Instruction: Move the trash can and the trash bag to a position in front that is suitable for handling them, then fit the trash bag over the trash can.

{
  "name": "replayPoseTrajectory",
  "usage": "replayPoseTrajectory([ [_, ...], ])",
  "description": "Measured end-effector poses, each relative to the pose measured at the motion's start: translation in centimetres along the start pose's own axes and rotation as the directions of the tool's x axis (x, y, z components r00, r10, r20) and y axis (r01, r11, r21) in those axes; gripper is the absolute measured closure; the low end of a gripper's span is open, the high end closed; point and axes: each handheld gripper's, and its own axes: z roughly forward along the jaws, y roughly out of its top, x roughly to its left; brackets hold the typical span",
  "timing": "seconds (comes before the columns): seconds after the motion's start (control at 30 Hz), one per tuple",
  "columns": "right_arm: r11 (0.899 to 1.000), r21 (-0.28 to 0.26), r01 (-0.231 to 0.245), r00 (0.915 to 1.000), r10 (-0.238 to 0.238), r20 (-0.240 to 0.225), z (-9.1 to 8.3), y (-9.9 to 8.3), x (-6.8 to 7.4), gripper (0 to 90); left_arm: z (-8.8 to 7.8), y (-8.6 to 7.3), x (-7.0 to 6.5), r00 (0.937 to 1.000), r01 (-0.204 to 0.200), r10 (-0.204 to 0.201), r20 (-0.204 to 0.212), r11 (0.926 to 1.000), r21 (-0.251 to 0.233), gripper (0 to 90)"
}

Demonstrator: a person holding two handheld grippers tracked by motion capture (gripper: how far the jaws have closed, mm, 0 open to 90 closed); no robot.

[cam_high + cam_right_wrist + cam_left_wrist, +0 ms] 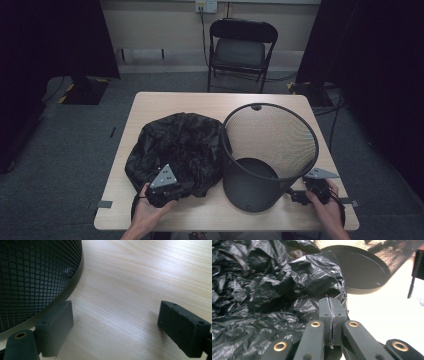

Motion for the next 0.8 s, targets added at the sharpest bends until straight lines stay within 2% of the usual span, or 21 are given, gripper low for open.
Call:
replayPoseTrajectory([
  [0.27, 1.000, -0.001, 0.003, 1.0000, -0.003, -0.004, 0.0, 0.0, 0.1, 12.2, -1.0, -0.8, -1.5, 0.9997, 0.004, -0.004, 0.023, 1.0000, 0.000, 88.5],
  [0.5, 1.000, 0.000, 0.003, 1.0000, -0.003, -0.004, 0.0, 0.0, 0.1, 12.1, -0.8, -0.8, -2.8, 0.9988, -0.015, 0.015, 0.047, 0.9998, 0.009, 88.1],
  [0.6, 1.000, 0.000, 0.003, 1.0000, -0.003, -0.005, 0.0, 0.0, 0.1, 12.1, -0.6, -0.9, -3.0, 0.9983, -0.021, 0.020, 0.055, 0.9994, 0.029, 88.0],
  [0.67, 1.000, 0.000, 0.003, 1.0000, -0.003, -0.004, 0.0, 0.0, 0.1, 12.1, -0.5, -0.9, -3.2, 0.9977, -0.032, 0.031, 0.060, 0.9990, 0.029, 79.1],
  [0.73, 1.000, 0.000, 0.003, 1.0000, -0.003, -0.005, 0.0, 0.0, 0.1, 12.0, -0.6, -0.7, -3.3, 0.9978, -0.033, 0.032, 0.057, 0.9993, 0.019, 61.6],
  [0.8, 1.000, 0.001, 0.002, 1.0000, -0.002, -0.005, 0.0, 0.0, 0.1, 11.6, -0.8, -0.5, -3.2, 0.9983, -0.021, 0.021, 0.054, 0.9998, 0.000, 50.2],
])
